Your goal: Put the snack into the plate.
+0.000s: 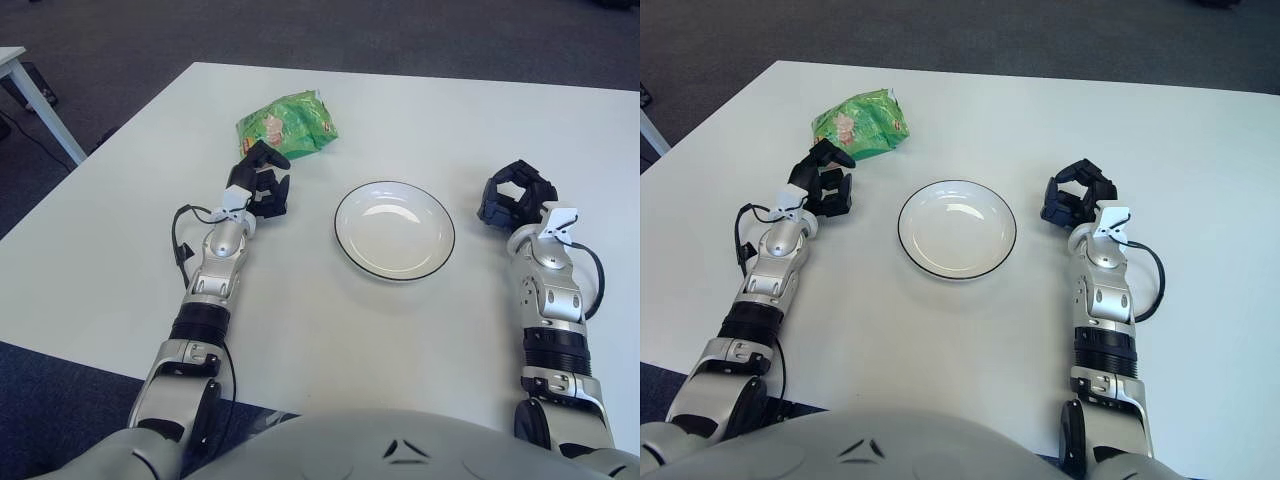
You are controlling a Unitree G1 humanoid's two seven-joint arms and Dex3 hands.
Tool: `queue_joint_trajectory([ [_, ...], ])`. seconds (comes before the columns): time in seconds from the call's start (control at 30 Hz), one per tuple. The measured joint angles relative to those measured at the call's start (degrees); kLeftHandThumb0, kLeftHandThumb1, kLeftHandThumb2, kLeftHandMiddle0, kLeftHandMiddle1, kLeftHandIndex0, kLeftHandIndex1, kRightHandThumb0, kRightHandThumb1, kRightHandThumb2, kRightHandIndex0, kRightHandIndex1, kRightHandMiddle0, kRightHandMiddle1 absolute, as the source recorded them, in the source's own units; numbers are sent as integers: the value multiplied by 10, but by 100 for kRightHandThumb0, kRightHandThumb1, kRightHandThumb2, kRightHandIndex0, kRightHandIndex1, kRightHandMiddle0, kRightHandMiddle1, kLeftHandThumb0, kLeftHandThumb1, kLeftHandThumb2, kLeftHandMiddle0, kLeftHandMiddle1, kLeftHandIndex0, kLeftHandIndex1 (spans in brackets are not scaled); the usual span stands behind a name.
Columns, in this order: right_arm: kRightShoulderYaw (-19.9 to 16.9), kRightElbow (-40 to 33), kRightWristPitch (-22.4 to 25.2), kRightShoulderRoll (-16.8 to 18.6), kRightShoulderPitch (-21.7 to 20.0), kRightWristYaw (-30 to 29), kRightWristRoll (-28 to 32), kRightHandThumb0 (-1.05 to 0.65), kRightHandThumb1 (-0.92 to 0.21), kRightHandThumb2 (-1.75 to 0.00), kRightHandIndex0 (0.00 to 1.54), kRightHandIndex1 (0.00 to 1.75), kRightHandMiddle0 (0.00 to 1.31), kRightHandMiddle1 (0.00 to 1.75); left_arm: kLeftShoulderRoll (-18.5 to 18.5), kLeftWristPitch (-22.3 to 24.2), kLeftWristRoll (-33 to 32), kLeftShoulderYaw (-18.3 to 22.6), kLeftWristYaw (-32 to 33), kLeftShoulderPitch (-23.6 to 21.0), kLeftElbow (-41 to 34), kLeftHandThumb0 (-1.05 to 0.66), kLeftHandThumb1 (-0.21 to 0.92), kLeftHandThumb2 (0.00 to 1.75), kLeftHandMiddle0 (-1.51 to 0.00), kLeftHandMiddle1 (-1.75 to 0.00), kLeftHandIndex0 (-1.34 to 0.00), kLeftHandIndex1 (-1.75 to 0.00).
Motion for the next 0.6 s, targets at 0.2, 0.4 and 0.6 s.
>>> queue_joint_trajectory([
  [0.2, 0, 0, 0, 0, 0, 0, 0, -50, -27, -138, 129, 175, 65, 175, 0, 2, 0, -1, 1, 1, -4, -43, 48, 110, -105, -175, -48, -175],
  [0.4, 0, 0, 0, 0, 0, 0, 0, -50, -27, -137, 128, 175, 65, 175, -1, 6, 0, -3, 3, 3, -7, -43, 48, 111, -105, -175, -48, -175],
  [0.6, 0, 0, 0, 0, 0, 0, 0, -50, -27, -137, 128, 175, 65, 175, -1, 9, 0, -3, 3, 4, -9, -43, 48, 111, -106, -175, -48, -175],
])
